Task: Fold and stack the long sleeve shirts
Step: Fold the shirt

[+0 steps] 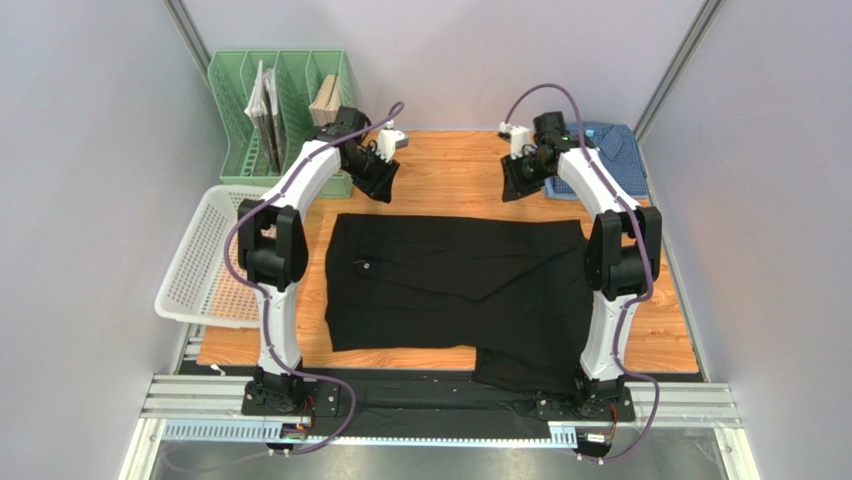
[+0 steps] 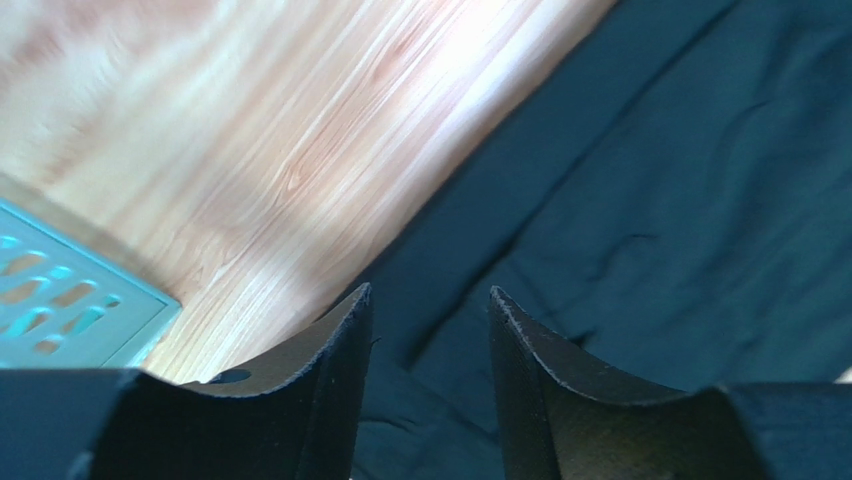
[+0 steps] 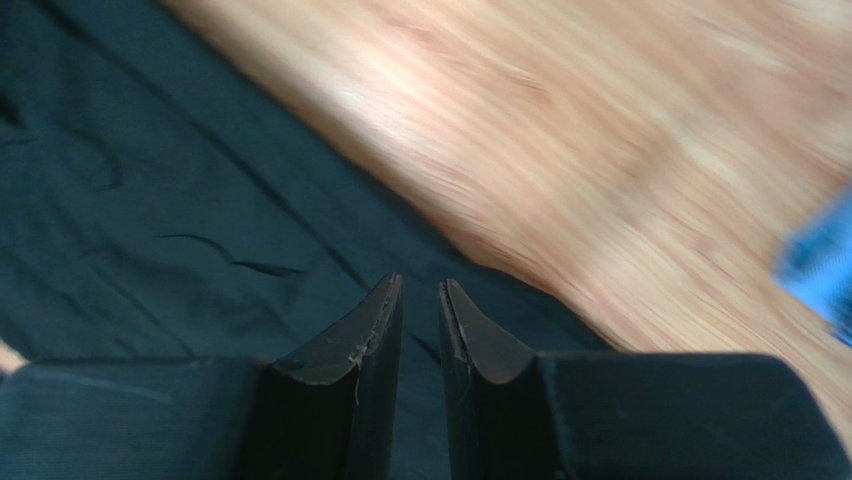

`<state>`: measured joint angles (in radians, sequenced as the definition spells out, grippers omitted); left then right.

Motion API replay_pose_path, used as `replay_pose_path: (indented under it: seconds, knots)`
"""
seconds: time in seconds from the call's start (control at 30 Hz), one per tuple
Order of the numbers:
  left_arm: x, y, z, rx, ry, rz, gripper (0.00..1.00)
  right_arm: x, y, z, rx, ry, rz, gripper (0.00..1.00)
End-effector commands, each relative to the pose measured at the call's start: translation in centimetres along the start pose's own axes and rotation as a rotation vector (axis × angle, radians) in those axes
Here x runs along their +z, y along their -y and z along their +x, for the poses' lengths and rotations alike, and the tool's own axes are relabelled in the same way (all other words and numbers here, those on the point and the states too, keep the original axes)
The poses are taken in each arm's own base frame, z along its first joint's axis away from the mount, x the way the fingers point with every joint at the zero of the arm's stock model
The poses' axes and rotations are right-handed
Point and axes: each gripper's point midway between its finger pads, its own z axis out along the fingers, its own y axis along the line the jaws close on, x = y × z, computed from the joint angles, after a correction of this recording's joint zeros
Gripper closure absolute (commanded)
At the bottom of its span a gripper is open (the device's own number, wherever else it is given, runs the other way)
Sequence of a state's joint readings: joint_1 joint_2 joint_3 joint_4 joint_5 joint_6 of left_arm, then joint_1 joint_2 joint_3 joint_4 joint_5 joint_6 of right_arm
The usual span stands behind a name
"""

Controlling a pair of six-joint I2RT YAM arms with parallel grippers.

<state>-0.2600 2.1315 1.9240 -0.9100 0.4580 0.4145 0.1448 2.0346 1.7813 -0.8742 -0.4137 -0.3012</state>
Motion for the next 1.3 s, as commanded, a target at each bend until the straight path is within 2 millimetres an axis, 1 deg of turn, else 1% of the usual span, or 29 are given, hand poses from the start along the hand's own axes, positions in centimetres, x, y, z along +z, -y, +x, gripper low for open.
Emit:
replay_pose_path:
  seconds: [0.0,0.03,0.07,0.1,0.13,0.17,0.2,0.23,0.27,0.3,0.33,0.37,0.43,0.47,0.67,0.73,0.77,0.8,0.83,0.9,0.93,1.0,1.03,1.07,1.1,1.13,1.17,1.23,1.27]
  knots:
    - [-2.2,3.1,-1.0,-0.044,0.068,0.082,0.46,3.4,-5.2,0.2,-0.028,-0.048,-0.138,0.76]
    - [-2.3,3.5,-0.7,-0.055,0.067,0.089,0.45,4.0,-5.6,0.2,-0.025,-0.053,-0.149,0.76]
    - [-3.1,4.1,-1.2,-0.046,0.099,0.095,0.45,4.6,-6.0,0.3,-0.023,-0.061,-0.159,0.77]
    - [-2.7,4.8,0.0,-0.074,0.081,0.117,0.45,5.2,-6.5,0.1,-0.026,-0.063,-0.173,0.77]
    - [-3.3,5.2,0.0,-0.071,0.095,0.117,0.45,6.5,-6.5,0.6,-0.017,-0.083,-0.179,0.77]
    - [-3.3,5.6,0.3,-0.077,0.095,0.131,0.45,7.1,-6.5,0.7,-0.008,-0.091,-0.179,0.77]
    - [-2.8,6.1,1.6,-0.097,0.068,0.148,0.45,7.6,-6.5,0.6,-0.004,-0.093,-0.179,0.77]
    - [-3.1,6.5,1.9,-0.098,0.065,0.154,0.45,8.8,-6.1,0.7,0.007,-0.102,-0.177,0.78]
    - [-3.1,6.9,2.4,-0.102,0.059,0.165,0.45,9.2,-5.9,0.4,0.026,-0.099,-0.169,0.78]
    - [-2.6,7.3,3.9,-0.115,0.030,0.179,0.45,9.7,-5.4,0.4,0.033,-0.102,-0.149,0.78]
    - [-2.9,7.7,4.4,-0.115,0.022,0.180,0.45,10.4,-4.9,0.1,0.039,-0.096,-0.139,0.78]
    - [-2.5,8.1,5.8,-0.126,-0.007,0.191,0.45,10.7,-4.4,0.0,0.055,-0.090,-0.129,0.78]
    - [-2.6,8.5,6.9,-0.118,-0.024,0.186,0.45,11.2,-3.9,-0.3,0.095,-0.079,-0.122,0.79]
    - [-2.4,8.7,8.3,-0.132,-0.055,0.185,0.45,11.7,-3.5,-0.2,0.110,-0.080,-0.120,0.79]
    - [-1.9,9.6,12.4,-0.155,-0.151,0.184,0.45,12.5,-3.0,0.4,0.184,-0.100,-0.156,0.77]
    - [-1.8,9.7,13.0,-0.163,-0.163,0.186,0.45,11.2,-3.3,-0.2,0.161,-0.088,-0.163,0.71]
    - [-1.7,9.8,13.5,-0.170,-0.177,0.181,0.45,10.1,-3.0,-0.8,0.157,-0.067,-0.157,0.69]
    - [-1.6,9.8,13.7,-0.174,-0.180,0.178,0.45,7.8,-3.3,-2.4,0.135,-0.023,-0.154,0.67]
    - [-1.6,9.7,13.9,-0.174,-0.184,0.173,0.45,6.0,-3.5,-2.9,0.132,-0.010,-0.156,0.62]
    - [-1.5,9.5,14.5,-0.186,-0.206,0.154,0.45,2.6,-2.8,-3.6,0.099,0.024,-0.141,0.55]
    - [-1.4,9.4,14.8,-0.192,-0.216,0.150,0.45,-0.5,-3.2,-3.8,0.079,0.037,-0.126,0.48]
    - [-1.2,9.4,14.9,-0.203,-0.224,0.147,0.44,-3.1,-1.9,-2.4,0.021,0.018,-0.067,0.45]
    - [-1.1,9.3,14.9,-0.208,-0.227,0.148,0.44,-4.5,-2.2,-0.2,0.019,-0.038,-0.060,0.45]
    - [-1.1,9.3,14.8,-0.212,-0.227,0.147,0.44,-5.3,-1.0,1.3,-0.015,-0.071,-0.017,0.45]
    - [-1.0,9.2,14.8,-0.214,-0.228,0.146,0.43,-5.8,-0.7,2.9,-0.026,-0.112,-0.006,0.45]
    - [-0.9,9.1,14.9,-0.219,-0.236,0.147,0.43,-5.9,-0.6,5.7,-0.020,-0.170,-0.001,0.45]
    - [-0.8,9.0,14.7,-0.221,-0.235,0.145,0.43,-6.1,0.6,7.1,-0.014,-0.202,0.029,0.46]
    - [-0.5,8.9,14.7,-0.228,-0.242,0.149,0.43,-5.8,1.6,9.6,-0.016,-0.257,0.033,0.47]
    - [-0.5,8.8,14.6,-0.228,-0.240,0.146,0.43,-5.4,2.5,11.3,0.009,-0.295,0.040,0.48]
